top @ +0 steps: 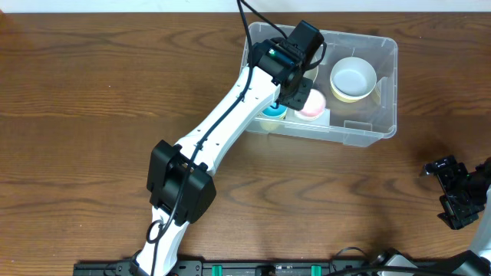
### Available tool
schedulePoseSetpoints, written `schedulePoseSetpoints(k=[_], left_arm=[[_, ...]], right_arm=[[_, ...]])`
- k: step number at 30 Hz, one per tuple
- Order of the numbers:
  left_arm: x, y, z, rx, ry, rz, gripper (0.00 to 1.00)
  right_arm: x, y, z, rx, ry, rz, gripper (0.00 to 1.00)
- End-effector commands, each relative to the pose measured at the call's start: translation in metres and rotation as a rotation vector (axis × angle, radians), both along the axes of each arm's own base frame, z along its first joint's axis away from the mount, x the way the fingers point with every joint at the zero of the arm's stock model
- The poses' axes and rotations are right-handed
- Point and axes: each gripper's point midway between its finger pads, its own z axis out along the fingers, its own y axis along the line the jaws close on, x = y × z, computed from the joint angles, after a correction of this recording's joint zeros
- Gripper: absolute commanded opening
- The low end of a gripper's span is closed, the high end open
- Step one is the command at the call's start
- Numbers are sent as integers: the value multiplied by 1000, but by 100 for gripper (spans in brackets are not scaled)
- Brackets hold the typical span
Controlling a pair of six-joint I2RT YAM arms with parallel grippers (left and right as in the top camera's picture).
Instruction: Pack container
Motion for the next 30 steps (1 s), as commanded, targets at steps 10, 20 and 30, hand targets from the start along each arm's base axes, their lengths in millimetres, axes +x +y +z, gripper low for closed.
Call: schedulePoseSetpoints(k=[10,20,30], left_arm=[[14,26,115,-174,-200,93,70],[-54,149,257,-294,-413,257,76],[-169,231,289,-299,-456,366,76]], right_arm=[[0,-1,3,-2,-13,-22,99],[0,-1,3,-2,-13,-22,99],[0,-1,3,-2,-13,-22,99]])
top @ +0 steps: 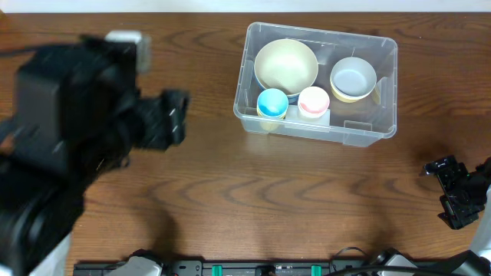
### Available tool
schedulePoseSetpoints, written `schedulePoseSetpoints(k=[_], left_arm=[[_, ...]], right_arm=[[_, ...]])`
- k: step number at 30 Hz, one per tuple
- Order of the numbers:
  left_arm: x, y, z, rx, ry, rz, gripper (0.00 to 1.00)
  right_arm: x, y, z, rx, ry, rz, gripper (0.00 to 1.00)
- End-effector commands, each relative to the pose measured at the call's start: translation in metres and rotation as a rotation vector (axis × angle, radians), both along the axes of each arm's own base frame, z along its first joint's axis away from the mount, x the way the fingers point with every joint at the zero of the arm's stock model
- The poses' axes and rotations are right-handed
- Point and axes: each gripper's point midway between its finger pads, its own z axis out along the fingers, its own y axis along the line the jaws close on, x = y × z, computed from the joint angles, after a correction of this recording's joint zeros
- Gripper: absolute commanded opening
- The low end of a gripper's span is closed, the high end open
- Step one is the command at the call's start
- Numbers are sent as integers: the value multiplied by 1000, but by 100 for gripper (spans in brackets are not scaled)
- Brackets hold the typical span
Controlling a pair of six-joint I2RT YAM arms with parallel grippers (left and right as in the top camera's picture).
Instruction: Pack container
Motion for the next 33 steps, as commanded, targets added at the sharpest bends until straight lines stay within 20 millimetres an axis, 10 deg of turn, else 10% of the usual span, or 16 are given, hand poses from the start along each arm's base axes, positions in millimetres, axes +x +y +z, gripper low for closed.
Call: schedulePoseSetpoints(k=[1,15,18,33], left_arm=[[-24,10,3,-34,-20,22,76],[-119,45,-35,-197,-122,97,77],[-124,47,-57,-225,-71,131,98],[-117,44,-100,-225,66,187,98]], right_arm=[[0,-1,3,-1,-12,-22,99],[0,-1,3,-1,-12,-22,99],[0,-1,3,-1,-12,-22,99],[0,-1,3,-1,-12,-22,99]])
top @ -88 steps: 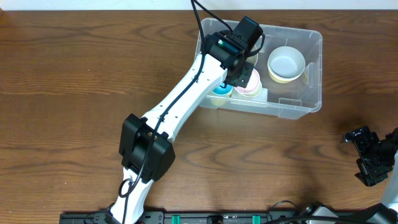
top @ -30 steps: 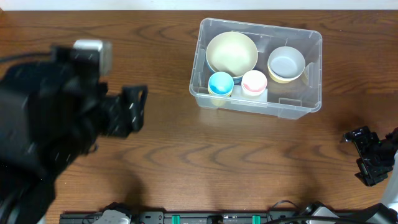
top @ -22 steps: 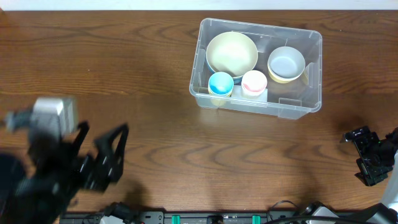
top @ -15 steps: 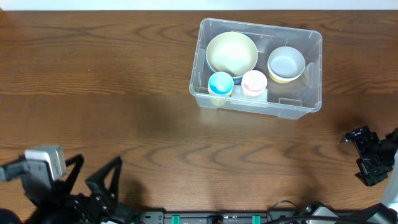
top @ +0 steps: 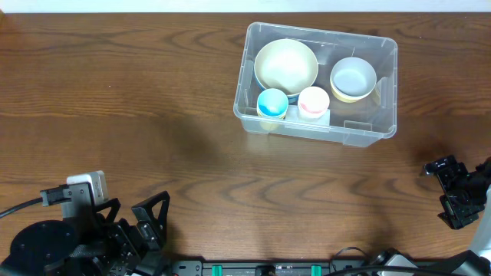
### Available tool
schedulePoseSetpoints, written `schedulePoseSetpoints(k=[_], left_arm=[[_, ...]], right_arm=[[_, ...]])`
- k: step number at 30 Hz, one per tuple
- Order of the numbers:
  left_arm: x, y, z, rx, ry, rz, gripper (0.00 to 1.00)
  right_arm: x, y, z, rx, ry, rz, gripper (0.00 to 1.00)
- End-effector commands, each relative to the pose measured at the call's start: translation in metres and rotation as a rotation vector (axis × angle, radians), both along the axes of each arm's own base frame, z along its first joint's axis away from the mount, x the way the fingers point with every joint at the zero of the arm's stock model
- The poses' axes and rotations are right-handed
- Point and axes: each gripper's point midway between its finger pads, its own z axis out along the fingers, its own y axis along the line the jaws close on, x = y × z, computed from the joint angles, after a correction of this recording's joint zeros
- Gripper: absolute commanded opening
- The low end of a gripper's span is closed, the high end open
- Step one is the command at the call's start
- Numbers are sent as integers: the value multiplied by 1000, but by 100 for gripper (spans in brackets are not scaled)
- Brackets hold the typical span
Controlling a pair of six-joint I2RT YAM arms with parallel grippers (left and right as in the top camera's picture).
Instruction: Pack container
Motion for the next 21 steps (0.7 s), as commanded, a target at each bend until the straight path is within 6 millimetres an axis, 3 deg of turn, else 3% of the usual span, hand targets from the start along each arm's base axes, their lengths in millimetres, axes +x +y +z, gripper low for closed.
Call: schedulePoseSetpoints(k=[1,15,21], left_arm=[[0,1,-1,-8,6,12,98],[-6,3,-13,82,29,-49,98],[12,1,-30,154,7,-83,98]], right_arm=[[0,-1,3,-1,-12,-22,99],[0,-1,3,-1,-12,-22,99],[0,-1,3,-1,-12,-22,99]])
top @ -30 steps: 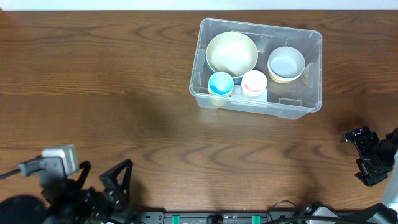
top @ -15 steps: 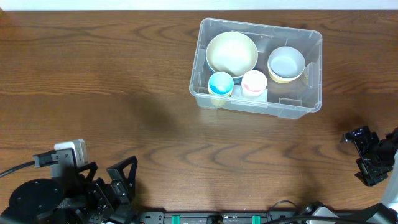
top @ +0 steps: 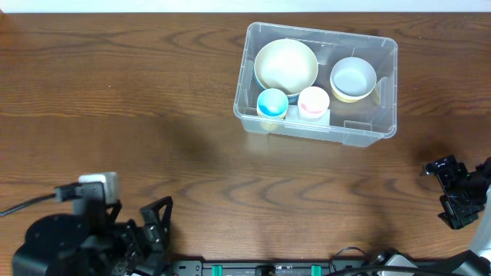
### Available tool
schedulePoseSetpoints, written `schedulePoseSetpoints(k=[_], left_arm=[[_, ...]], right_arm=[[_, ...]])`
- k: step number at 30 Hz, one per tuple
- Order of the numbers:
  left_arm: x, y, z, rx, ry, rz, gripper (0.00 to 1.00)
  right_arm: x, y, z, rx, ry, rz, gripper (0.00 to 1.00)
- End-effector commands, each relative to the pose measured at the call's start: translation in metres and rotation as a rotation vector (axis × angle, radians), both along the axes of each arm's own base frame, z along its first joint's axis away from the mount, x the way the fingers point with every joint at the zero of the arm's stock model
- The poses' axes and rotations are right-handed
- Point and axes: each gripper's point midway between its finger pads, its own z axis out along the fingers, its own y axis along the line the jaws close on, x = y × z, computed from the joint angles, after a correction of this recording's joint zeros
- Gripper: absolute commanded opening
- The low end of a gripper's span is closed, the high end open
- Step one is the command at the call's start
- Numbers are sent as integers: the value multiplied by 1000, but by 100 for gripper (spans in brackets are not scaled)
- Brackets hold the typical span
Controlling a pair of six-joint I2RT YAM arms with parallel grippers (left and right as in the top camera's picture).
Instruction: Pack container
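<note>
A clear plastic container (top: 318, 132) stands at the back right of the wooden table. Inside it are a large cream bowl (top: 285, 64), a smaller white bowl with a yellow rim (top: 353, 78), a blue cup (top: 271, 103) and a pink cup (top: 313, 101), all upright. My left gripper (top: 156, 223) is folded back at the table's front left edge, far from the container, open and empty. My right gripper (top: 453, 192) rests at the right edge, open, with nothing between its fingers.
Bare wooden tabletop (top: 153, 115) stretches left of and in front of the container. A black rail (top: 253, 270) runs along the front edge. A cable (top: 31, 203) trails from the left arm's base.
The left arm has shifted slightly at the front left edge, its wrist a little lower and further right. The container, its contents and the right arm are unchanged.
My left gripper was first inside the container over the blue and pink cups. A second later the arm was out of the box, blurred over the left of the table. Then it lay folded at the front left edge, where it still is.
</note>
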Motion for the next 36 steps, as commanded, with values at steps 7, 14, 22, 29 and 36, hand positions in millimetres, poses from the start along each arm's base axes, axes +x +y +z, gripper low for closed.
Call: schedulePoseSetpoints(k=[7,14,22,29,36], left_arm=[[44,-9,-28,-53,-210,3,98],[61,-27,-60,-20,-442,-145,98],[83,-21,-94,37,-586,-128,98],[92,-14,-97,41,-752,-84,98],[102,-14,-101,38,-853,-76,98]], right_arm=[[0,-1,3,-1,-12,-22,99],[0,-1,3,-1,-12,-22,99],[0,-1,3,-1,-12,-22,99],[0,-1,3,-1,-12,-22,99],[0,-1,3,-1,-12,-22,99]])
